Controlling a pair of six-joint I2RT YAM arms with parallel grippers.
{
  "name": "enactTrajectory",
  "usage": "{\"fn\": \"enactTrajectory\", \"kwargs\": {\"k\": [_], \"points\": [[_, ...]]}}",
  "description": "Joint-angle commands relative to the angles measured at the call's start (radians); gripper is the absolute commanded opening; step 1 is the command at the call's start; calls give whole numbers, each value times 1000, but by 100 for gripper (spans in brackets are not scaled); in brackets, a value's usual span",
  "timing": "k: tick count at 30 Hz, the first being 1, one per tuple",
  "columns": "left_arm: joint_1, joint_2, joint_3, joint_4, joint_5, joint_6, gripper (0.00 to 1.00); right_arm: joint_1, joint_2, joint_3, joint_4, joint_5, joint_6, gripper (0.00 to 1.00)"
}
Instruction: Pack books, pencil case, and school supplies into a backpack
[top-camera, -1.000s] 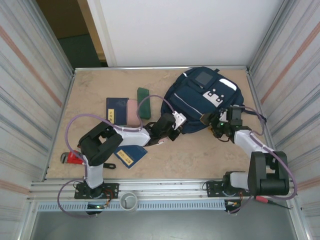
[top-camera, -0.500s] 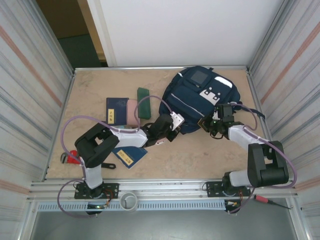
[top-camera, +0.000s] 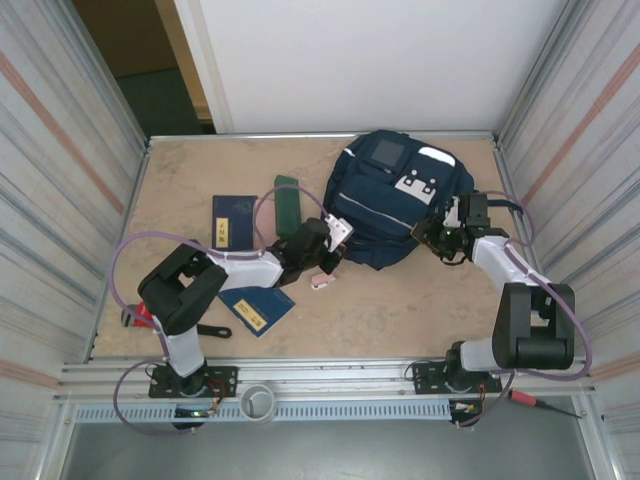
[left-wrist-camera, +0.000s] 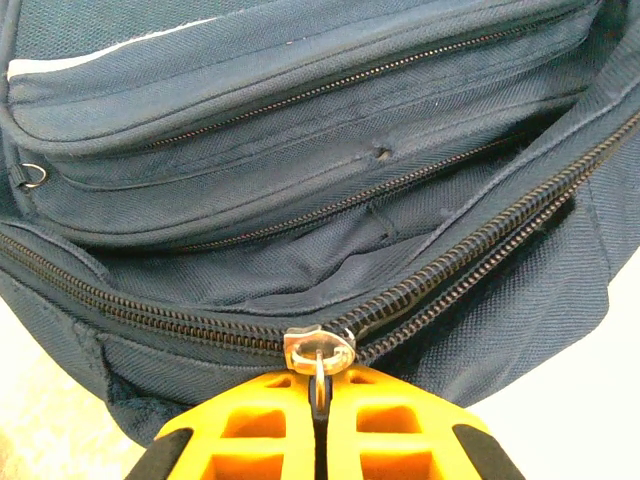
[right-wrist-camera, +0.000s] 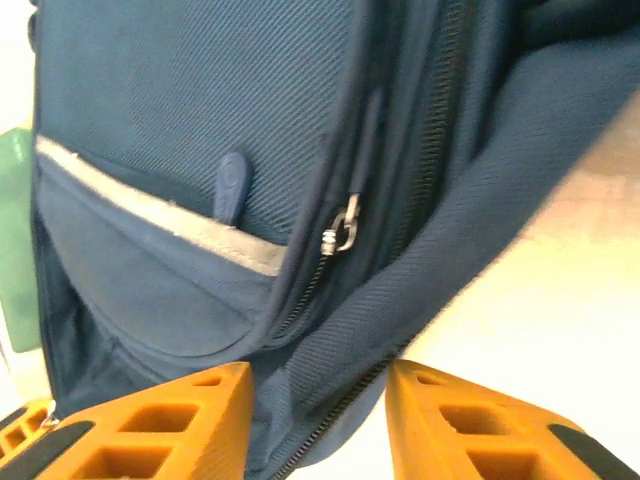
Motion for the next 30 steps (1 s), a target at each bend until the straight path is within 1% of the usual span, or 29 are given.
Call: {"fn": "enactTrajectory", "kwargs": {"k": [1, 3, 4, 6, 8, 11, 15, 17, 19, 22, 25, 27, 30], "points": [[7, -65, 6, -23, 65, -32, 0, 51, -109, -9, -62, 174, -57, 56], [1, -69, 7, -19, 78, -47, 0, 88, -145, -49, -33, 149, 13, 65], [-4, -71, 7, -17, 81, -49, 0, 109, -159, -77, -2, 127, 72, 69], [-18, -72, 13, -16, 80, -46, 0, 152, -182, -133, 79, 95, 195, 73], [-34, -72, 19, -16, 78, -36, 0, 196, -194, -174, 164, 91, 308, 78], [-55, -71, 23, -17, 76, -21, 0, 266, -181, -185, 254, 125, 424, 80], [-79, -70, 20, -11, 70, -11, 0, 340, -112, -166, 305, 195, 483, 79], [-91, -69, 17, -5, 64, -1, 0, 347, -68, -165, 332, 210, 501, 72], [-95, -70, 10, -1, 59, 2, 0, 344, -31, -165, 340, 234, 494, 56], [-95, -83, -4, 1, 36, 6, 0, 317, -14, -176, 347, 230, 468, 32], [-81, -94, -20, 0, 18, 20, 0, 271, -38, -174, 317, 222, 416, 15], [-62, -101, -33, -1, 6, 25, 0, 232, -63, -174, 287, 210, 376, 8], [-17, -109, -56, -2, -9, 30, 0, 149, -94, -164, 216, 169, 291, 5]]}}
